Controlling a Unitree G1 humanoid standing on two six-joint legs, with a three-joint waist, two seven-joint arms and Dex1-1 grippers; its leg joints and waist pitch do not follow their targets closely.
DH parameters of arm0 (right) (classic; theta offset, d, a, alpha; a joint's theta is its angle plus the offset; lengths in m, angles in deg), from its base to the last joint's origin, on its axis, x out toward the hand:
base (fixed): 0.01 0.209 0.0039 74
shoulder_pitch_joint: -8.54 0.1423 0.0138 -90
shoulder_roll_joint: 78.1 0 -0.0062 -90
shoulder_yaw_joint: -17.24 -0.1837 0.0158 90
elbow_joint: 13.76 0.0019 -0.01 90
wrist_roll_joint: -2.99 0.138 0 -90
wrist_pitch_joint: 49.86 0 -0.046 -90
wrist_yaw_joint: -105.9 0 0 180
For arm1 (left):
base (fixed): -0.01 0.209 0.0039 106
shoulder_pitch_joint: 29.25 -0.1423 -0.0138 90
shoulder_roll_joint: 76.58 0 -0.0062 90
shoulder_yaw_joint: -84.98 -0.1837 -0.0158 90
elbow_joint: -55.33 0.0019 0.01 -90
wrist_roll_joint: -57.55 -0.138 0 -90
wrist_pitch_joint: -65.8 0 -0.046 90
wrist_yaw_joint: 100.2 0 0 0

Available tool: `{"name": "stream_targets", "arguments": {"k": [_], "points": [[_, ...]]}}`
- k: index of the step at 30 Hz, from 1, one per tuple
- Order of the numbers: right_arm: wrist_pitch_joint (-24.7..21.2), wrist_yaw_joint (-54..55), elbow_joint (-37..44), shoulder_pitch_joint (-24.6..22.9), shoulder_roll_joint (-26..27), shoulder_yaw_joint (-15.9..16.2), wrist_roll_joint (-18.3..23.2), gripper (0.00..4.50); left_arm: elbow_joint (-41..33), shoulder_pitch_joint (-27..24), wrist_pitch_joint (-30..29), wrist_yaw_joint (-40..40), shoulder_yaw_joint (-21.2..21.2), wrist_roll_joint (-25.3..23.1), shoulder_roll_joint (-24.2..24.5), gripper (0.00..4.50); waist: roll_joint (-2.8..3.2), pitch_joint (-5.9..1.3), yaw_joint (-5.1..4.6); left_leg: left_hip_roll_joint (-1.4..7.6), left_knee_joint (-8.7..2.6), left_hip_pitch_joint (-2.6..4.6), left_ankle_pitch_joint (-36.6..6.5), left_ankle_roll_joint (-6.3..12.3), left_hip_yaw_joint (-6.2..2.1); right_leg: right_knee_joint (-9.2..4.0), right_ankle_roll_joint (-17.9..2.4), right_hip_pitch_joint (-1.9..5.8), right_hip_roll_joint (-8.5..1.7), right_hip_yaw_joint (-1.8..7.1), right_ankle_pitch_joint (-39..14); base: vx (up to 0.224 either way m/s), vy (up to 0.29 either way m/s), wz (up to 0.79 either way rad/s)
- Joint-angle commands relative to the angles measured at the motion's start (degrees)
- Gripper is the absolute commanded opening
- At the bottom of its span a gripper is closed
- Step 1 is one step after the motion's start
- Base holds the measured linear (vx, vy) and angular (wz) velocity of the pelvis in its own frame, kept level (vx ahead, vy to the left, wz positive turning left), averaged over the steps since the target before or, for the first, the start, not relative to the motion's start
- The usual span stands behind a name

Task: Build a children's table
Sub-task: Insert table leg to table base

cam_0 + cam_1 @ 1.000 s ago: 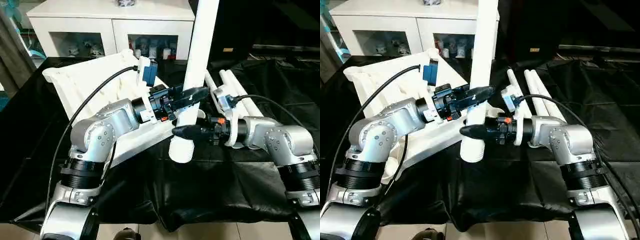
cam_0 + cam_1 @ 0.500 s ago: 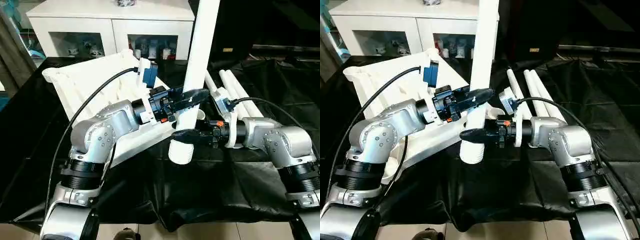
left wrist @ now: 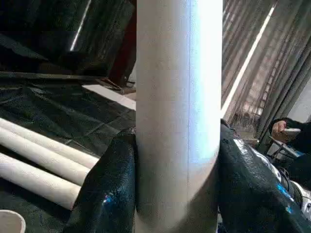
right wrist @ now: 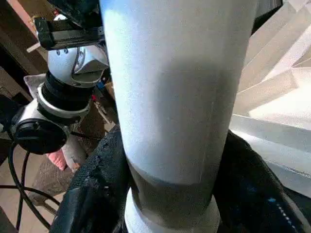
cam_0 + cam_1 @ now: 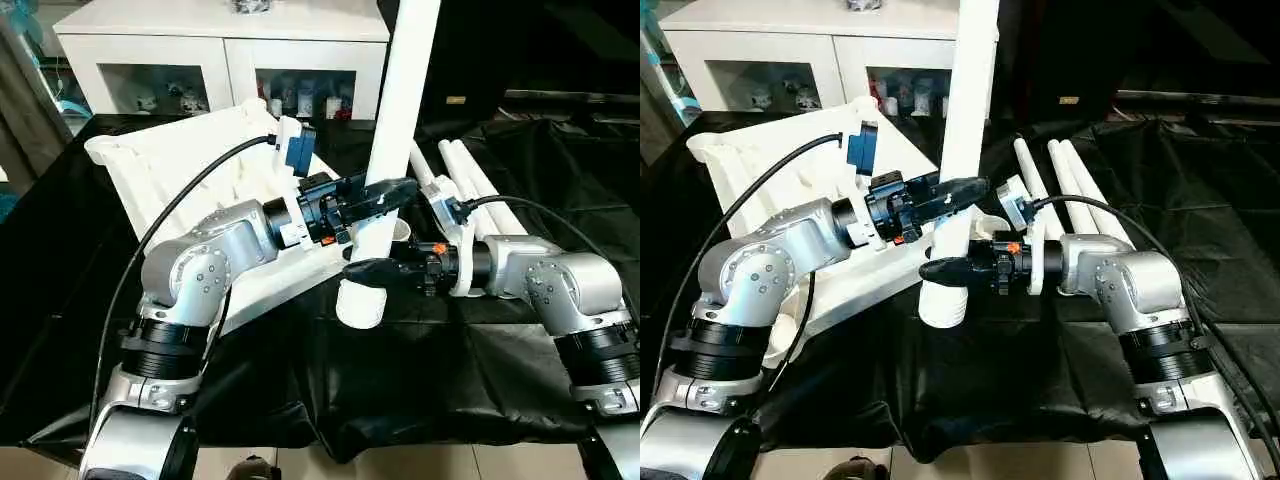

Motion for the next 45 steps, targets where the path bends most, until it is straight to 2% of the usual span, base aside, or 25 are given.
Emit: {"name": "stream_targets", "arguments": {"k": [1,4,7,12,16,19,20,22,24,26,28,29,31,33,34,35,36,37,38,39,41,42,43,44,45], "points": [[0.3,0.3,-0.7,-0.4,-0.1,-0.7,0.0,1.95,-2.1,0.3,-0.1,-1.1,-0.5,0.4,0.2,1.88,-1.09,-4.82,-0.15,2.16,-3.41,1.67,-6.4,1.99,-0.56,-4.16,-13.2,2.4,-3.79,2.45,-1.8,0.0,0.0,0.0],[0.6,0.9,-1.1,-0.3,0.1,-1.0,-0.2,1.94,-2.0,0.2,0.2,-0.9,-0.4,0.2,0.3,1.88,-0.95,-4.83,-0.14,2.15,-3.39,1.66,-6.5,1.89,-0.57,-4.18,-13.2,2.39,-3.78,2.46,-1.7,0.0,0.0,0.0],[0.4,1.5,-0.8,-0.5,0.4,-1.7,0.2,1.93,-1.0,0.5,-0.3,1.1,1.1,0.7,-0.3,2.58,-0.89,-4.86,-0.15,2.17,-3.42,1.73,-6.8,1.73,-0.6,-4.14,-13.3,2.4,-3.74,2.42,-1.5,0.0,0.0,0.0],[1.3,3.6,0.3,-1.6,1.3,-4.2,1.2,1.93,-0.9,-1.1,3.5,3.3,3.1,-0.4,-1.4,2.97,-0.82,-4.9,-0.1,2.16,-3.37,1.63,-6.5,1.85,-0.61,-4.2,-13.5,2.51,-3.81,2.46,-0.4,0.0,0.0,0.0],[0.6,5.0,2.9,-2.9,1.7,-6.8,3.4,1.91,-2.9,-3.7,2.9,1.9,4.7,2.5,-1.5,2.99,-0.75,-4.98,-0.2,2.17,-3.38,1.68,-6.6,1.74,-0.62,-4.08,-13.5,2.58,-3.83,2.41,-0.1,0.0,0.0,0.0],[-0.6,5.6,6.4,-5.1,1.2,-8.4,5.2,1.91,-4.7,-7.0,3.6,0.7,4.8,2.6,-0.8,2.99,-0.31,-5.01,-0.22,2.3,-3.41,1.75,-6.6,1.94,-0.71,-4.04,-13.2,2.5,-3.67,2.45,0.0,0.0,0.0,0.0],[-0.9,6.2,8.5,-6.6,0.7,-9.1,5.7,1.91,-5.4,-8.8,3.9,0.7,5.4,2.4,-0.2,2.99,0.23,-4.89,-0.33,2.2,-3.47,1.85,-7.8,1.77,-0.7,-4.25,-12.7,2.29,-3.58,2.44,-1.4,0.0,0.0,0.0],[0.3,8.4,10.7,-8.3,0.5,-10.5,5.0,1.91,-5.5,-10.6,5.3,3.1,6.9,1.1,0.4,2.99,0.07,-4.69,-0.47,2.27,-3.7,1.89,-9.4,0.91,-0.73,-4.66,-12.1,2.35,-3.6,2.53,-3.2,0.0,0.0,0.0],[3.9,13.6,12.0,-9.6,1.1,-11.8,1.6,1.91,-5.0,-12.0,8.9,7.8,8.6,-3.2,1.0,2.99,0.15,-4.55,-0.68,2.4,-4.0,1.99,-11.2,-0.29,-0.84,-4.97,-11.1,2.2,-3.55,2.55,-5.2,0.0,0.0,0.0],[7.3,20.8,12.6,-10.7,1.4,-11.6,-4.5,1.91,-4.6,-13.3,11.9,14.6,7.7,-11.3,3.0,2.99,0.11,-4.5,-1.0,2.24,-4.22,2.2,-13.0,-1.92,-0.96,-5.26,-9.3,2.11,-3.51,2.53,-8.4,0.0,0.0,0.0],[8.6,32.6,14.5,-13.5,3.6,-11.7,-11.6,1.91,-6.8,-16.7,16.6,24.2,6.9,-22.1,4.8,2.99,-0.71,-4.11,-1.33,2.37,-4.65,2.29,-14.8,-2.94,-1.06,-5.66,-7.3,1.86,-3.45,2.59,-12.3,0.0,0.0,0.0],[8.5,35.0,15.2,-14.2,4.1,-11.6,-13.0,1.91,-7.7,-17.5,17.7,26.0,7.0,-24.0,4.8,2.99,-0.45,-4.08,-1.73,2.29,-4.79,2.25,-14.8,-3.53,-1.08,-5.7,-6.1,1.85,-3.47,2.63,-13.5,0.0,0.0,0.0],[9.8,38.3,17.4,-16.4,6.1,-12.5,-14.1,1.91,-10.7,-19.6,16.5,30.6,7.3,-27.0,4.5,2.99,-0.39,-4.33,-1.95,2.3,-4.75,2.25,-14.3,-3.32,-1.12,-5.68,-6.1,1.79,-3.54,2.68,-12.4,0.0,0.0,0.0],[15.7,44.0,20.4,-19.0,8.8,-13.0,-18.0,1.91,-14.3,-23.4,17.5,33.9,7.7,-29.7,3.7,2.99,0.28,-4.39,-2.03,2.21,-4.7,1.96,-13.9,-2.42,-1.19,-5.45,-6.9,1.63,-3.47,2.61,-9.8,0.0,0.0,0.0],[18.8,48.9,21.4,-19.7,10.5,-13.5,-21.0,1.91,-15.6,-25.7,18.6,36.0,8.4,-31.0,2.7,2.99,0.34,-4.31,-2.11,2.29,-4.71,1.92,-14.1,-2.48,-1.16,-5.62,-6.9,1.44,-3.45,2.67,-9.7,0.0,0.0,0.0],[20.0,52.0,22.1,-20.3,11.7,-14.0,-22.4,1.91,-16.4,-27.3,19.4,37.2,9.0,-31.6,2.0,2.99,-0.08,-4.25,-2.47,2.16,-4.76,1.79,-14.2,-2.58,-1.07,-5.64,-7.0,1.49,-3.3,2.59,-9.6,0.0,0.0,0.0],[20.3,52.6,22.2,-20.4,11.9,-14.2,-22.6,1.91,-16.5,-27.6,19.6,37.4,9.1,-31.8,1.8,2.99,0.97,-4.27,-2.36,2.09,-4.72,1.86,-14.5,-2.95,-1.23,-5.46,-7.0,1.43,-3.38,2.59,-9.9,0.0,0.0,0.0],[21.5,53.4,22.5,-21.0,12.3,-14.3,-23.3,1.91,-16.5,-28.4,20.1,38.1,9.0,-32.4,1.6,2.99,0.49,-4.04,-2.81,1.94,-4.78,2.07,-16.8,-2.85,-1.02,-6.01,-6.4,1.22,-3.17,2.66,-12.3,0.0,0.0,0.0],[26.7,55.9,23.2,-23.6,13.2,-14.2,-26.0,1.91,-16.4,-31.5,22.2,40.4,8.1,-34.8,0.9,2.99,1.01,-3.96,-2.86,2.04,-4.82,2.3,-18.7,-2.96,-1.1,-6.42,-5.7,0.94,-3.21,2.79,-14.1,0.0,0.0,0.0],[27.4,57.2,23.6,-24.8,13.6,-14.0,-26.9,1.91,-16.3,-32.5,23.4,41.5,7.3,-36.2,0.7,2.99,1.31,-3.86,-2.87,1.95,-4.95,2.26,-19.9,-3.02,-1.2,-6.56,-4.8,0.98,-3.15,2.74,-15.2,0.0,0.0,0.0],[26.0,60.8,24.0,-27.3,15.9,-15.0,-26.9,1.91,-16.2,-33.5,24.4,44.2,6.3,-37.5,-1.1,2.99,1.09,-3.99,-3.14,2.06,-5.19,2.27,-19.7,-2.99,-1.38,-6.45,-4.5,1.06,-2.75,2.69,-13.5,0.0,0.0,0.0],[25.1,61.1,24.1,-27.9,16.5,-15.2,-26.4,1.91,-16.2,-33.2,24.4,44.9,6.1,-37.8,-1.6,2.99,1.22,-3.93,-3.32,2.25,-5.36,2.57,-20.7,-3.59,-1.6,-6.38,-4.7,0.86,-2.23,2.5,-13.3,0.0,0.0,0.0],[24.5,60.7,24.2,-28.5,16.9,-14.9,-25.8,1.91,-16.0,-32.8,24.3,45.5,5.8,-38.2,-1.9,2.99,1.78,-3.96,-3.82,3.12,-5.84,3.2,-24.0,-5.28,-2.66,-6.22,-5.1,0.89,-0.93,1.76,-11.6,0.0,0.0,0.0],[24.5,59.1,24.3,-29.5,17.0,-13.7,-25.4,1.91,-15.7,-32.1,24.4,45.5,5.4,-38.8,-1.9,2.99,2.11,-3.89,-4.56,5.69,-7.26,4.07,-26.9,-5.53,-4.72,-5.33,-6.1,0.95,0.32,0.66,-7.8,0.0,0.0,0.0],[24.6,58.8,24.3,-29.7,16.9,-13.4,-25.3,1.91,-15.6,-31.9,24.6,45.5,5.4,-38.8,-2.0,2.99,3.07,-3.93,-5.32,9.66,-9.36,4.32,-27.9,-3.73,-7.08,-2.8,-6.9,0.94,-0.02,0.0,-4.0,0.0,0.0,0.0]]}}
